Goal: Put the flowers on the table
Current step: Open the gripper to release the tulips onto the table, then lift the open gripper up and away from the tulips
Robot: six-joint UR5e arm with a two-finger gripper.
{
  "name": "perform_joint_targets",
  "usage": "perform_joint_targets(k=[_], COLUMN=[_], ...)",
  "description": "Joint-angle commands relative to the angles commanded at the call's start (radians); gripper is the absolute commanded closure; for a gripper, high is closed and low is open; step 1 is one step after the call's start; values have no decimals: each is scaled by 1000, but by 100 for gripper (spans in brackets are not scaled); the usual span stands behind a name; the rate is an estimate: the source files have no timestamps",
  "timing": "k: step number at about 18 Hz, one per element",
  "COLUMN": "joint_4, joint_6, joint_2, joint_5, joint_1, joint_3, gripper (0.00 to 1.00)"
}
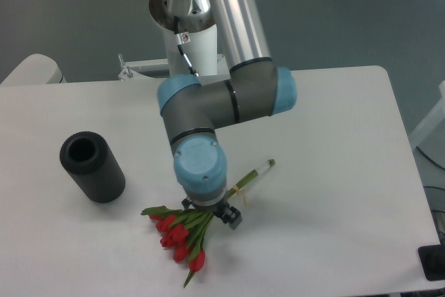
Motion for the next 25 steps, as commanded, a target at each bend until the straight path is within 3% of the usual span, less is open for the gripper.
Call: perform_joint_targets(k=[9,14,25], joint_4=[0,0,6], joint_6=[419,552,579], joint_2=[5,-17,-43], joint_5=[-60,-77,-40], joint_1=[150,221,229], joint_3=[21,48,57], gripper=[0,0,0])
